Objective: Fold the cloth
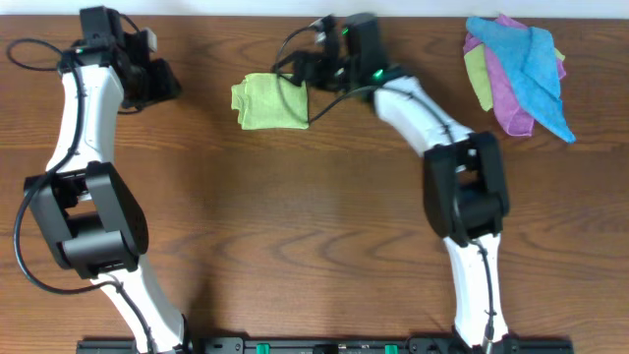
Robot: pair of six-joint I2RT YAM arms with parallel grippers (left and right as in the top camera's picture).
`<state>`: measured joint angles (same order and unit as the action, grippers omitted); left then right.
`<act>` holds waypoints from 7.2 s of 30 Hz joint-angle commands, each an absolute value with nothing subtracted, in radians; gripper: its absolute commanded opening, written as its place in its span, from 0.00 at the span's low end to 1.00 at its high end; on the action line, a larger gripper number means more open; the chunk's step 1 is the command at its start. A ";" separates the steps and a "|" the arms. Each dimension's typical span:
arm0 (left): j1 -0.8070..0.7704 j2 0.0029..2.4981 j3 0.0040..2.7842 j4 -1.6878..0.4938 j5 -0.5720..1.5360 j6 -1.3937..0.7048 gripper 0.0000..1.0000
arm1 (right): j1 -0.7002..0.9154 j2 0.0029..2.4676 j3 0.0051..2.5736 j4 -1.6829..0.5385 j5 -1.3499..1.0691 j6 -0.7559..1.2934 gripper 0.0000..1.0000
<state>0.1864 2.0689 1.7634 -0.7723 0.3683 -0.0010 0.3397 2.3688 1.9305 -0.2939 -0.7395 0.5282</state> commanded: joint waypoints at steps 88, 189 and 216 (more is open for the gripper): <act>0.074 2.327 1.703 -0.524 0.624 -0.091 0.62 | 0.449 0.446 0.871 -1.095 0.287 0.479 0.99; 0.173 2.474 2.333 -0.789 0.434 0.158 0.06 | 0.449 0.579 0.871 -1.082 0.288 0.478 0.99; 0.260 2.539 2.333 -0.696 0.389 0.332 0.05 | 0.449 0.581 0.871 -1.058 0.280 0.501 0.99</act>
<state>0.2478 2.4893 2.3196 -0.6975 0.3885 0.3141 0.4427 0.5777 0.8791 -1.0580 0.2768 0.4763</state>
